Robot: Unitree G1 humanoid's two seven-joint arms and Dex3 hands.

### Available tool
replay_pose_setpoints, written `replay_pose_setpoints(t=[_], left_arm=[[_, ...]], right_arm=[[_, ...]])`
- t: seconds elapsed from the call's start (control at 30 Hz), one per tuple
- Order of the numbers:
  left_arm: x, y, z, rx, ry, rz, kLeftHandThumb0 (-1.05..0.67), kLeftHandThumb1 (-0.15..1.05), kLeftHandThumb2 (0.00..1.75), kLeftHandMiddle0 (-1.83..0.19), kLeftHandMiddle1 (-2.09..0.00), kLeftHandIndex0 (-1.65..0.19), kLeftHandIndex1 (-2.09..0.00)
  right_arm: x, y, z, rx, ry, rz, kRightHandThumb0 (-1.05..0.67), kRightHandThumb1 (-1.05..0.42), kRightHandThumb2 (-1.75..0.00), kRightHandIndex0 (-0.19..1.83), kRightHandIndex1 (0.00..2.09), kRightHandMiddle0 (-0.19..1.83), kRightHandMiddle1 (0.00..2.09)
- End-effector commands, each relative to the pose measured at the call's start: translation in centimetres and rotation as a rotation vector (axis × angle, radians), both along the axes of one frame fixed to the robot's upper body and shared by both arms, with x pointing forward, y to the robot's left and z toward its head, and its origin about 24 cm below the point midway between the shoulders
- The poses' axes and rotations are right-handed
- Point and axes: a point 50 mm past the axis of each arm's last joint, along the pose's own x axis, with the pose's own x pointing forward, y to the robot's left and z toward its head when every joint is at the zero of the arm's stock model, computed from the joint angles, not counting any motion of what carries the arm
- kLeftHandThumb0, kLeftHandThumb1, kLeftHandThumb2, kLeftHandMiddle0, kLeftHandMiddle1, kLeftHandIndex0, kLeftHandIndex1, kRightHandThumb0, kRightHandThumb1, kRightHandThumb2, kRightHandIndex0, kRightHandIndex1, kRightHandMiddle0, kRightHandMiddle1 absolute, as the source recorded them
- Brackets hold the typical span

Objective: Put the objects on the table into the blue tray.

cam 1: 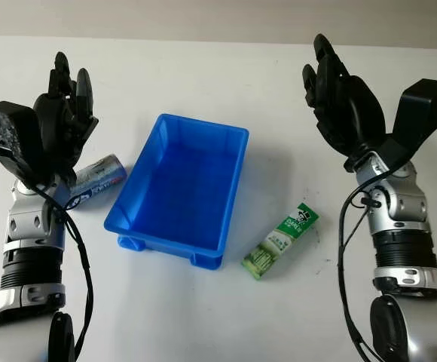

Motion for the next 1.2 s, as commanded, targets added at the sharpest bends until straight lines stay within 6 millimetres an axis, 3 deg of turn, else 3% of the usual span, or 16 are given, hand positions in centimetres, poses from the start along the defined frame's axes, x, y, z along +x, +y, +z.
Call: replay_pose_setpoints(t=[0.0, 0.1, 0.23, 0.37, 0.6, 0.87, 1.17], left_arm=[[-0.2, 0.2, 0.2, 0.014, -0.015, 0.006, -0.76, 1.05, 0.65, 0.19, 0.00, 0.19, 0.00], [-0.1, 0.2, 0.3, 0.018, -0.014, -0.002, -0.76, 1.05, 0.65, 0.19, 0.00, 0.19, 0.00], [0.0, 0.1, 0.4, 0.027, -0.011, -0.007, -0.75, 1.05, 0.67, 0.19, 0.00, 0.19, 0.00], [0.0, 0.1, 0.5, 0.033, -0.010, -0.010, -0.75, 1.05, 0.68, 0.19, 0.00, 0.19, 0.00], [0.0, 0.2, 0.8, 0.027, -0.007, 0.003, -0.75, 1.05, 0.67, 0.19, 0.00, 0.19, 0.00], [0.0, 0.2, 1.0, 0.029, -0.007, -0.003, -0.74, 1.05, 0.67, 0.19, 0.00, 0.19, 0.00], [0.3, 0.1, 1.3, 0.035, -0.005, -0.011, -0.73, 1.05, 0.69, 0.19, 0.00, 0.19, 0.00]], right_arm=[[-0.9, -0.6, 1.0, -0.092, -0.028, 0.001, -0.76, -1.05, -0.38, -0.19, 0.00, -0.19, 0.00], [-1.9, -1.0, 2.4, -0.248, -0.051, 0.005, -0.76, -1.05, -0.23, -0.12, 0.04, -0.11, 0.05], [-4.0, -0.9, 4.1, -0.420, -0.098, 0.027, -0.55, -0.92, -0.04, 0.20, 0.19, 0.16, 0.15], [-5.7, -0.5, 5.1, -0.625, -0.148, 0.040, -0.49, -0.84, -0.03, 0.28, 0.22, 0.25, 0.17], [-8.5, 0.8, 6.4, -0.976, -0.282, 0.123, -0.54, -0.77, -0.05, 0.32, 0.17, 0.38, 0.11], [-10.8, 1.5, 7.0, -1.167, -0.343, 0.235, -0.36, -0.69, -0.04, 0.31, 0.12, 0.39, 0.08], [-12.0, 2.6, 6.2, -1.350, -0.395, 0.384, -0.34, -0.68, -0.05, 0.41, 0.14, 0.46, 0.09]])
